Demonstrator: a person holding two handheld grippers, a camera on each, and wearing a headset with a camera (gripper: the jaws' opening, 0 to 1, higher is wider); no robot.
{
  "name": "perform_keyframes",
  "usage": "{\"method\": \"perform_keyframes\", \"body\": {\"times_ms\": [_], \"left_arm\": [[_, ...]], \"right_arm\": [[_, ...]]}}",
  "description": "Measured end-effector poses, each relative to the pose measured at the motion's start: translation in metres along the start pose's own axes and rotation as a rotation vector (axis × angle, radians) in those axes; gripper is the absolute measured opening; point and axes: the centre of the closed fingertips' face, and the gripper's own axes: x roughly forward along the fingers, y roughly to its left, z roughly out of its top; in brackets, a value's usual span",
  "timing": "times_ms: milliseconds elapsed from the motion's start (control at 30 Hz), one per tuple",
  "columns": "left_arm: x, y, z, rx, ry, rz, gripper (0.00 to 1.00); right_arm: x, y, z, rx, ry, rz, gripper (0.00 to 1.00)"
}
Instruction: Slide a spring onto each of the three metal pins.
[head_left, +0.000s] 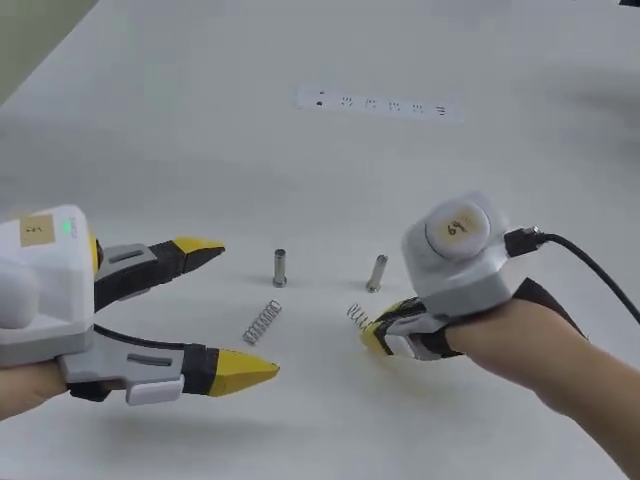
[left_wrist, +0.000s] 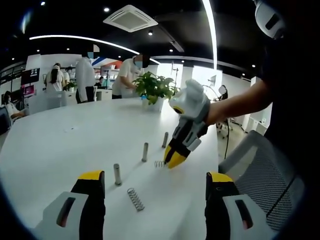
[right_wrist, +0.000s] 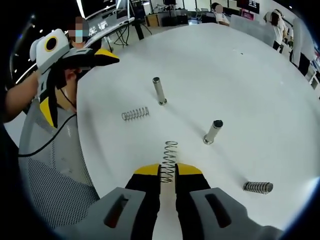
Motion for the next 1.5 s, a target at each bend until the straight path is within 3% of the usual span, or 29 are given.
{"method": "perform_keyframes", "body": {"times_ms": [433,967,1267,1500], "left_arm": [[0.012,-0.015,-0.001,0.009,0.013,-0.058,0.74],[0.032,-0.019,0.007,0.037,0.006,-0.118,0.67],[0.047,-0.025,0.002,0.050,0.022,-0.157,0.65],[0.063,-0.028,-0.009,0.055,0.046,-0.196,0.60]], "right_arm": [[-0.014,-0.001,-0.006,-0.115,0.011,0.031,0.08],[-0.030,0.012,0.011,-0.299,-0.011,0.090,0.08],[-0.032,0.019,0.013,-0.386,0.001,0.107,0.08],[-0.030,0.021,0.011,-0.429,0.013,0.119,0.08]]}}
